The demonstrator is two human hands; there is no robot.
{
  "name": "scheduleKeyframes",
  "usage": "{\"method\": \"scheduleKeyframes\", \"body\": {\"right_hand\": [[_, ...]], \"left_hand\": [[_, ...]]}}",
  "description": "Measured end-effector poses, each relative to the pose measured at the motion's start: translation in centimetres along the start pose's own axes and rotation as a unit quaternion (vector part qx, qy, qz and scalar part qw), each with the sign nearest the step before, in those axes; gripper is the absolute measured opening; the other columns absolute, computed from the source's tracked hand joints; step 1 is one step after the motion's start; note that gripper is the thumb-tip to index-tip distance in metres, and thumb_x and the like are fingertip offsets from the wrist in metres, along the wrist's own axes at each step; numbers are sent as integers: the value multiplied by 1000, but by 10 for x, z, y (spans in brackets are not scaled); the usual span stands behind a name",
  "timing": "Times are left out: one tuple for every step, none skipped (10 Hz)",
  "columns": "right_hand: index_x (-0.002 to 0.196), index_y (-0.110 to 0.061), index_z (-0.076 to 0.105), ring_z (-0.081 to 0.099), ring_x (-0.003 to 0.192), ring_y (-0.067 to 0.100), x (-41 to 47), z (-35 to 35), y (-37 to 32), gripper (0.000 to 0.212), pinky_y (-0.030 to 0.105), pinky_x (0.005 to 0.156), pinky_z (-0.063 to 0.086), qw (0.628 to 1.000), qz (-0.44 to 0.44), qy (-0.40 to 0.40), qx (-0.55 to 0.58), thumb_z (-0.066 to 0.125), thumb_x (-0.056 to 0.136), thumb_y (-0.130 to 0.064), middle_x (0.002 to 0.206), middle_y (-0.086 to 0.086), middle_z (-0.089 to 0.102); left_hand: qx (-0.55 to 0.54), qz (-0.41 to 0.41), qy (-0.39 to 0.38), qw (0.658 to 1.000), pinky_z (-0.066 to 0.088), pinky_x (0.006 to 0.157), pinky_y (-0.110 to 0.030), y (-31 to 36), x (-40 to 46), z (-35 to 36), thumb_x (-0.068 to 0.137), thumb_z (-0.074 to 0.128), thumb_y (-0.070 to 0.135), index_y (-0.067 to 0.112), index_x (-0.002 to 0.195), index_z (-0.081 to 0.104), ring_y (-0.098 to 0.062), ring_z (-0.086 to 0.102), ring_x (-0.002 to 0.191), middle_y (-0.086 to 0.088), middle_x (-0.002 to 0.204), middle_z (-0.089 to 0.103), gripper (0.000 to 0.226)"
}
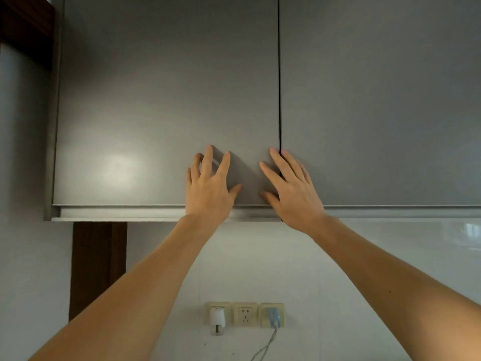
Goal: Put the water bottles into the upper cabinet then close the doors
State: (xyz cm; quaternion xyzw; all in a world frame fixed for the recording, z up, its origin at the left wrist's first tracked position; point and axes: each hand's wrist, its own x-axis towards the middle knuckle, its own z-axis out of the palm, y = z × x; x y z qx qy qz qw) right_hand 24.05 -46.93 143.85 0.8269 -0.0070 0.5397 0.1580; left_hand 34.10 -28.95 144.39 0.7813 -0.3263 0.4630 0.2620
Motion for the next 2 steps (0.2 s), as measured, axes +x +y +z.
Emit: {"method": "scheduleKeyframes", "body": {"right_hand": [[151, -14, 42, 10, 155, 27, -7, -19, -15, 58, 45, 124, 14, 997, 40, -58, 29, 59, 99, -34, 168, 7, 14], [147, -13, 48, 24, 150, 27, -31, -38, -32, 53, 38, 120, 26, 982, 149, -26, 113, 60, 99, -32, 164, 7, 23]], "left_hand": [[-97, -20, -57, 993, 18, 122, -38, 3, -1, -24, 94, 65, 44, 18, 152, 41, -30, 16, 150, -10, 165, 20, 68], [-234, -64, -68, 968, 34, 107, -28, 6, -11, -50, 92, 68, 37, 12, 133, 62, -24, 48, 133, -10, 140, 57, 48]]}}
